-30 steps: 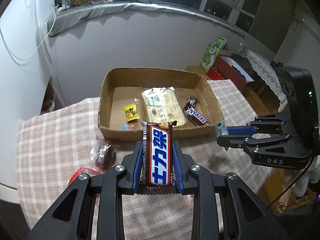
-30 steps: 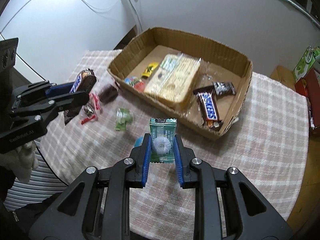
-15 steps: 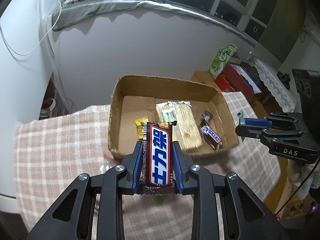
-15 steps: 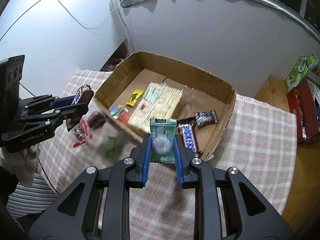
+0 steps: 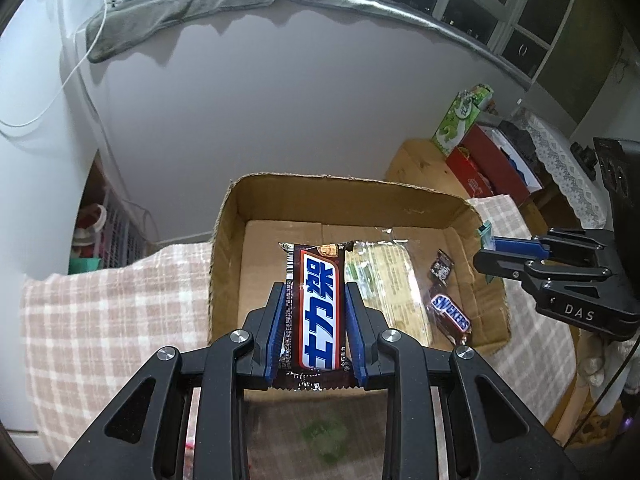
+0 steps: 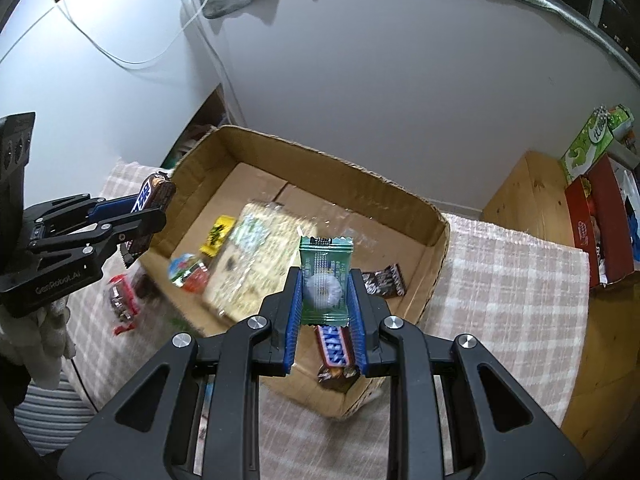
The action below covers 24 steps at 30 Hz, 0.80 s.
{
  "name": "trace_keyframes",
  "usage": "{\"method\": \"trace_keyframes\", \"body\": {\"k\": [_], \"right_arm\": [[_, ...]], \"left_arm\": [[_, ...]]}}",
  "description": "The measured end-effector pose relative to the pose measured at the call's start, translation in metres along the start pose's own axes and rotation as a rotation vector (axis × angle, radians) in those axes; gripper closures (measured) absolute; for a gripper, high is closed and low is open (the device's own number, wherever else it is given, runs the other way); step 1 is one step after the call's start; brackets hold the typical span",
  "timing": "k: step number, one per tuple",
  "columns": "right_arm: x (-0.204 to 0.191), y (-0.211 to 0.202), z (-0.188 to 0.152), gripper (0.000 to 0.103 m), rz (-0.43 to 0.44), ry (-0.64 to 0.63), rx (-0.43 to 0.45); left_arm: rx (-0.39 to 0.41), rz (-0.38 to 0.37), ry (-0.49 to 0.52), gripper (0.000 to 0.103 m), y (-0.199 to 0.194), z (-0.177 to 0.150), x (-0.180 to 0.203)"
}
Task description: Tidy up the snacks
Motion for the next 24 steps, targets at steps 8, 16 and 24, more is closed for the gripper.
{"method": "trace_keyframes", "body": {"k": [8, 16, 24], "right_arm": [[0.01, 0.024, 0.009, 0.08, -0.011, 0.016, -0.041], [0.012, 0.034, 0.012, 0.079, -0.017, 0.006, -0.063], [0.011, 0.03, 0.013, 0.044, -0.033, 0.002, -0.038]], "left_arm": [[-0.031, 0.003, -0.017, 0.077, 0.018, 0.008, 0.0], [-0.062, 0.004, -0.014, 0.071, 0.027, 0.01, -0.001], [-0.054, 0.01, -0.026, 0.05, 0.024, 0.011, -0.005]]}}
Point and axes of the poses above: each gripper's, at about its wrist camera, not at the fingertips, and y roughly the way its jaws point, x to its right, z to its top, the point moved 5 cm from there along y, roughly the way its jaws point, and after that the axes turned 14 degrees about -x, right-handed, at the moved point
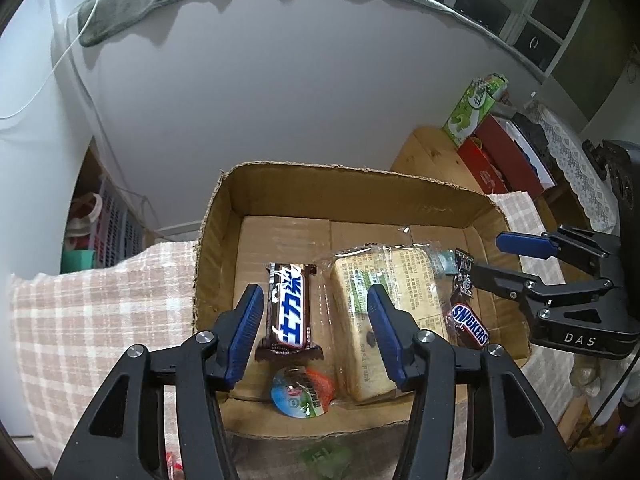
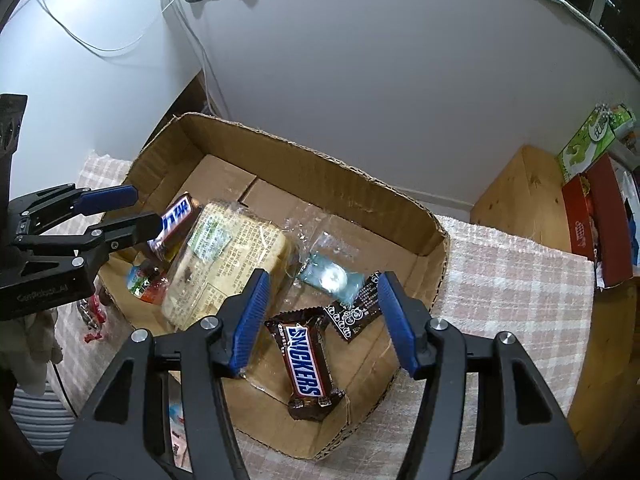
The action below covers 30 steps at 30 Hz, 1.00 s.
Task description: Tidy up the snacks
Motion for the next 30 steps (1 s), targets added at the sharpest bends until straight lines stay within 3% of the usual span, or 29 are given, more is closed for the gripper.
{"method": "trace_keyframes", "body": {"k": [15, 30], "right_arm": [[-0.013, -0.029, -0.018, 0.044, 0.016, -0.011, 0.043], [-0.034, -0.059, -0.059, 0.044, 0.047, -0.038, 0.088]], "left_arm": [[0.062, -0.015, -0.023, 0.05, -0.036, -0.02, -0.011], [0.117, -0.022, -0.128, 0.05, -0.079, -0.076, -0.045]]}}
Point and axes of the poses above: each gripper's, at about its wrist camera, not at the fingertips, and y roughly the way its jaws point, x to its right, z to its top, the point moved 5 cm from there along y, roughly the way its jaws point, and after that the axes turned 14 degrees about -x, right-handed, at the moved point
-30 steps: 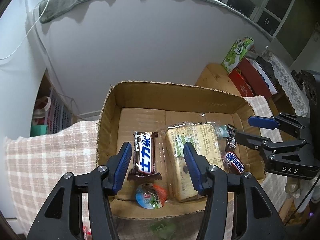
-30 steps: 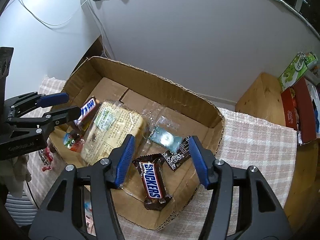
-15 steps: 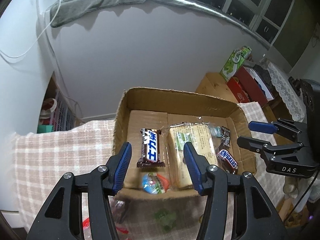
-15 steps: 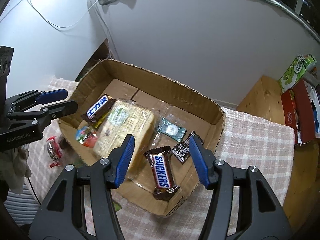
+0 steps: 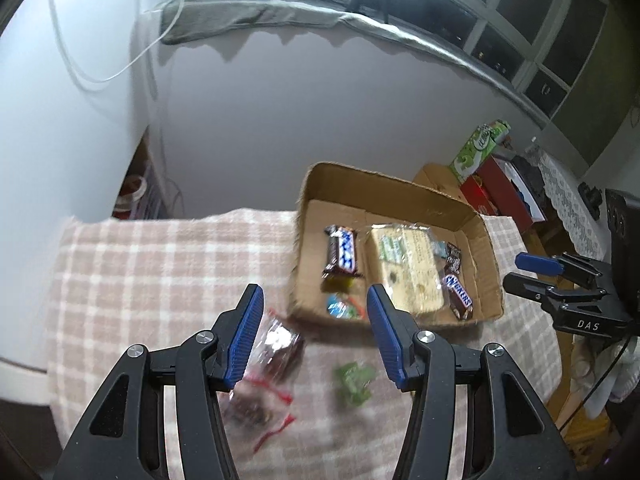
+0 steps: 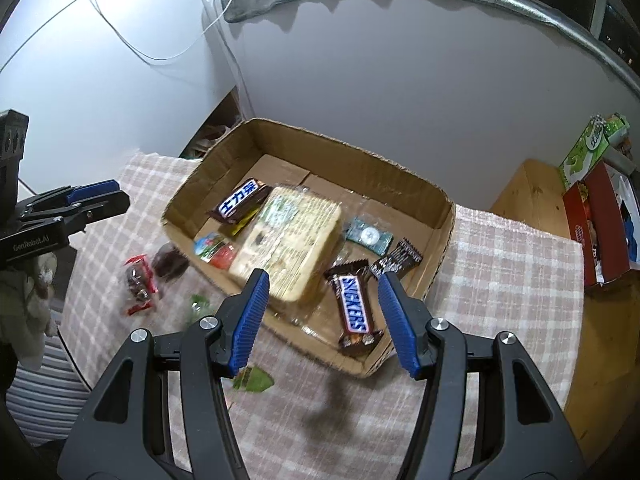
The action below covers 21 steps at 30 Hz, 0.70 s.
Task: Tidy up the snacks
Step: 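Move the left tool to the bagged date snack while the right tool approaches the green-capped candy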
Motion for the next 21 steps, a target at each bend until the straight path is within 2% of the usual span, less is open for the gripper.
{"method": "trace_keyframes", "body": {"k": [11, 21], "right_arm": [[-0.023, 0.001, -0.044, 0.044, 0.052, -0.011, -0.031], [-0.043, 0.039, -0.077, 0.044, 0.077, -0.01, -0.125]], "left_arm": [[-0.024, -0.005, -0.101, 0.05, -0.005, -0.061, -0.032], [-0.102, -0.037, -0.185, 0.05, 0.019, -0.113, -0.048]]}}
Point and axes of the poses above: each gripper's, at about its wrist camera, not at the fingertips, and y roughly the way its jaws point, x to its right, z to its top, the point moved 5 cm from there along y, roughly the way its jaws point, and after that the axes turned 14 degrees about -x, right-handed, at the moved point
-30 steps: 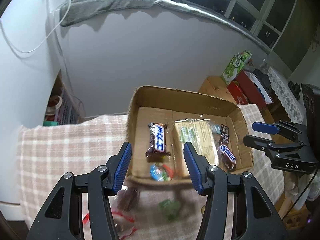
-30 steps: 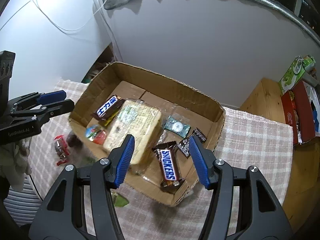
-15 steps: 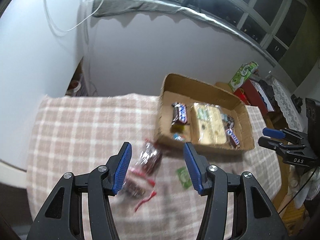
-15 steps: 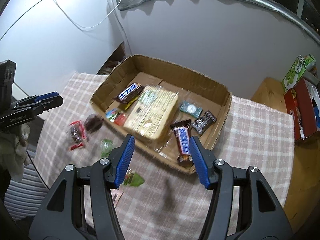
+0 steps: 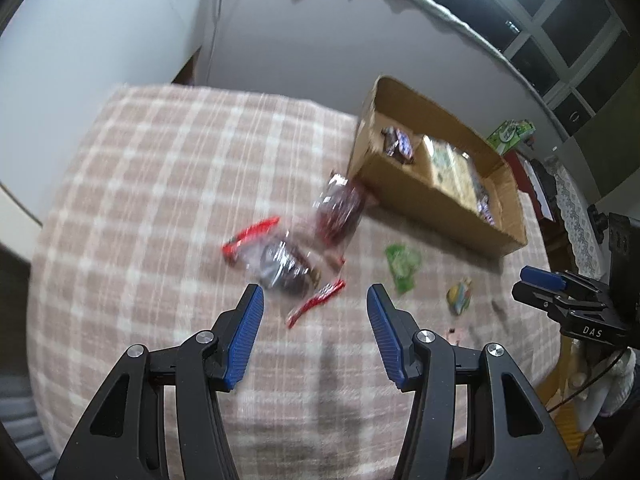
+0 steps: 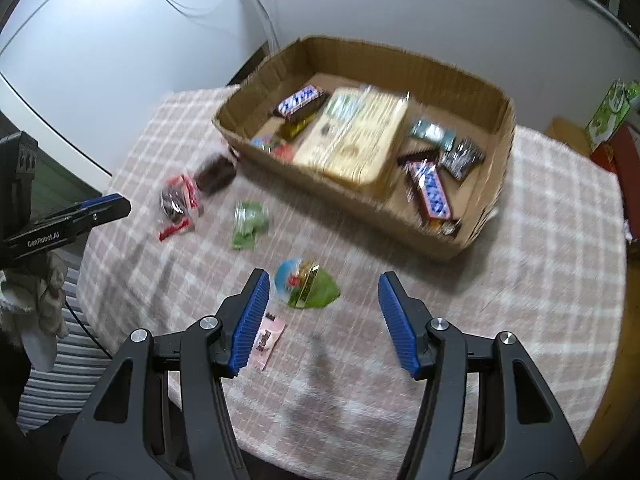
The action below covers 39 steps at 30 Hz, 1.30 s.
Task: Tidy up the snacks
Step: 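Move the left tool to the bagged date snack while the right tool approaches the green-capped candy, then grasp the bagged snack with the left tool while the right tool grasps the green candy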
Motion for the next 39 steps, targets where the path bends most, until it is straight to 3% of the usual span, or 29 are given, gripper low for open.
{"method": "trace_keyframes", "body": {"k": [18, 37, 39], "right_arm": [[-0.008, 0.06, 0.002, 0.044, -0.024, 0.025, -0.104], [-0.018, 0.086, 0.024, 0.044, -0.092, -0.005, -0.133], [-0.025, 0.09, 0.028, 0.044, -0.112, -0.027, -0.138]], "left_arm": [[-0.056, -0.025, -0.101, 0.05, 0.043, 0.018, -0.016], [-0.069, 0.071, -0.079, 0.051, 0.067, 0.037, -0.012], [-0.07, 0.078, -0.076, 0.054, 0.067, 0.039, -0.009]]}}
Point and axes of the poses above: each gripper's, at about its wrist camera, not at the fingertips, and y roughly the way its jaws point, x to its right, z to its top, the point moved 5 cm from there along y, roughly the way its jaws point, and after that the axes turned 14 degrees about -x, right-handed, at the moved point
